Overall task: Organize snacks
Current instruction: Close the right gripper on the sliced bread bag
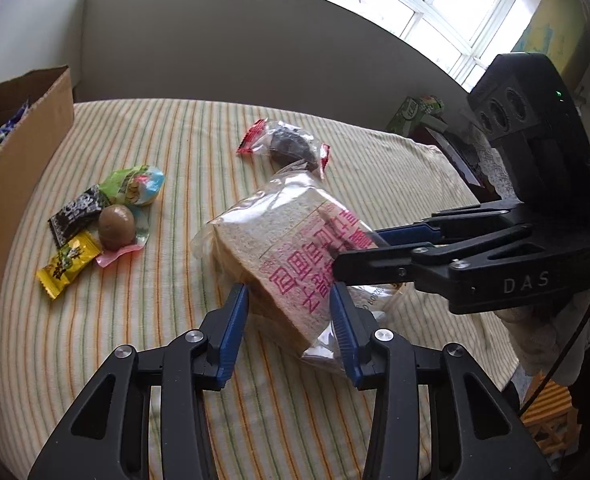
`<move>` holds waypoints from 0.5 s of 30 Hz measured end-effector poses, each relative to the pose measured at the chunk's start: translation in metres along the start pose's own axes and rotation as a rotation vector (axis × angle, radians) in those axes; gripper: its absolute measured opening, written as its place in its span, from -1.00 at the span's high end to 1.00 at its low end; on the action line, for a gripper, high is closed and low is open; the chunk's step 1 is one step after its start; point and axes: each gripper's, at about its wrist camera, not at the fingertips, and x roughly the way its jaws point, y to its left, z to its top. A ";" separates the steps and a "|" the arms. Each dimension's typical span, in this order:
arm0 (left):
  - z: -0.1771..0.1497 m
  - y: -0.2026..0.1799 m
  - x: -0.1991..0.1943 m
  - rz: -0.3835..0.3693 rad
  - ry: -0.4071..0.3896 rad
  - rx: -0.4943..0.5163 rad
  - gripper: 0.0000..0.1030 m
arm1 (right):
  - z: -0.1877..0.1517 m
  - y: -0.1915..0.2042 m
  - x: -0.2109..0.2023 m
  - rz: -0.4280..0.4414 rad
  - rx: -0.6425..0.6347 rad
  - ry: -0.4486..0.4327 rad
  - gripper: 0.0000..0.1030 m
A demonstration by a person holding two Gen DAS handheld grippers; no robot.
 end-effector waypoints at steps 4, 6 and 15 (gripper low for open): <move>-0.002 0.002 -0.002 -0.026 0.009 -0.001 0.17 | -0.002 -0.002 -0.001 0.016 0.035 -0.015 0.18; -0.003 -0.005 -0.002 -0.030 0.009 0.016 0.17 | -0.003 -0.001 -0.002 0.009 0.042 -0.026 0.18; 0.001 -0.010 -0.024 0.016 -0.062 0.060 0.22 | 0.004 0.020 -0.018 -0.001 0.023 -0.083 0.19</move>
